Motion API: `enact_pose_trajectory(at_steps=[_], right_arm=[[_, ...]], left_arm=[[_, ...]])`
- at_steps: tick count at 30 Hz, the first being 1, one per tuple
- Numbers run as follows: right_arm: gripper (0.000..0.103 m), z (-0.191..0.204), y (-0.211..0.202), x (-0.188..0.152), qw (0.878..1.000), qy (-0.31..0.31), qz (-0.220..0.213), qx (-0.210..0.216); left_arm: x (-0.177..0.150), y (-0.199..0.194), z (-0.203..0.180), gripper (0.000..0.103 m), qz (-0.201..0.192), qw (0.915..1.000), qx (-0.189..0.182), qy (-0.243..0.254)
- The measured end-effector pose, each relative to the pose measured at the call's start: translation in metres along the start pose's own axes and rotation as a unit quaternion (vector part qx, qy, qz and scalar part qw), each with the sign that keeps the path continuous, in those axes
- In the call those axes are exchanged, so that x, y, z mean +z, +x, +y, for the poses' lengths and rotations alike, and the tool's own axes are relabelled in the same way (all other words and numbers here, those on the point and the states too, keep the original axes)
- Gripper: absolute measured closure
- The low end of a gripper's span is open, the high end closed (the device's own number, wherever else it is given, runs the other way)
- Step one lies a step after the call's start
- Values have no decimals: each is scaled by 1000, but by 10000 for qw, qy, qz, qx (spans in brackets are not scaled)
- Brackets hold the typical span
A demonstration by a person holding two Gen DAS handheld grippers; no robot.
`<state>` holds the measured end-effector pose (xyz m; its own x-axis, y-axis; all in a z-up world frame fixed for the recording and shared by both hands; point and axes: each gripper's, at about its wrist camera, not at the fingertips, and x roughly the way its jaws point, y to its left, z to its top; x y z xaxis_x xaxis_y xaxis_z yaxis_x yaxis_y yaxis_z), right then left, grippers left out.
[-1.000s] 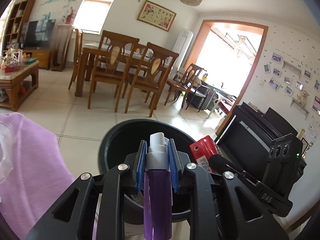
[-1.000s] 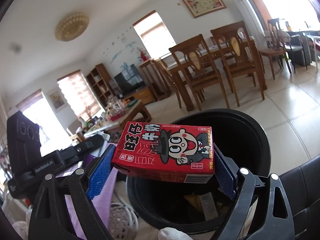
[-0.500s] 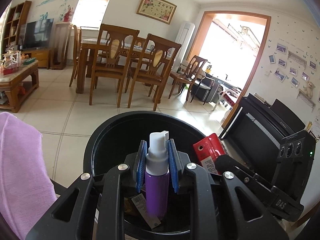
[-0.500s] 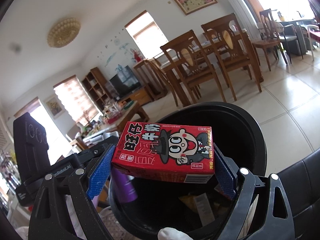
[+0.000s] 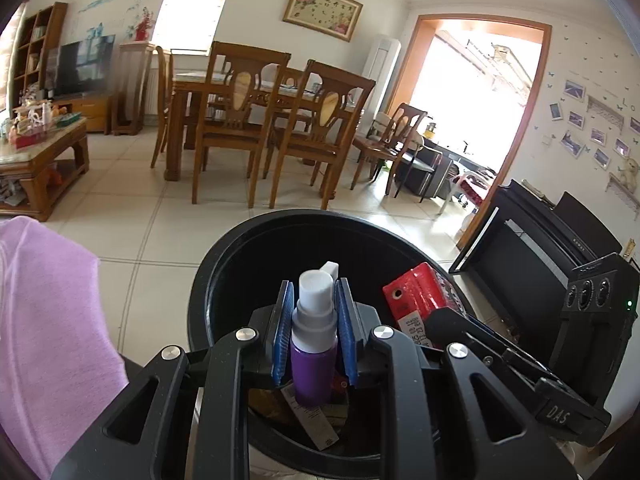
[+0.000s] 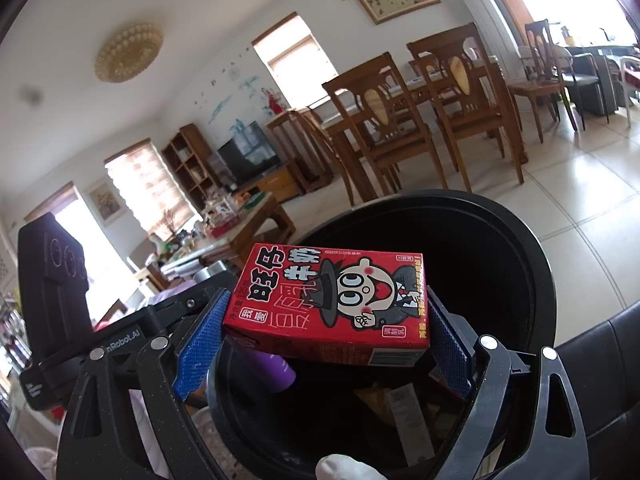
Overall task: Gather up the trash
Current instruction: 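Carry the purple bottle and red box over the black bin and release both, then grasp the white cup with the left tool while the right grasps the white foil bag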
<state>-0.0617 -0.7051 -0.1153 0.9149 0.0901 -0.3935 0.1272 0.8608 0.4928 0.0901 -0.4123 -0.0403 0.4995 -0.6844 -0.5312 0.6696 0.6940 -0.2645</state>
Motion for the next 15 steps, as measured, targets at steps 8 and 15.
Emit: enact_pose_trajectory(at_steps=[8,15], right_arm=[[5,8,0,0,9999,-37,90,-30],[5,39,-5,0,9996,-257,64,-36]], left_arm=[[-9,-29,4,65,-19,9998,183,-37],[-17,-95,13,24,-364,9981,499,19]])
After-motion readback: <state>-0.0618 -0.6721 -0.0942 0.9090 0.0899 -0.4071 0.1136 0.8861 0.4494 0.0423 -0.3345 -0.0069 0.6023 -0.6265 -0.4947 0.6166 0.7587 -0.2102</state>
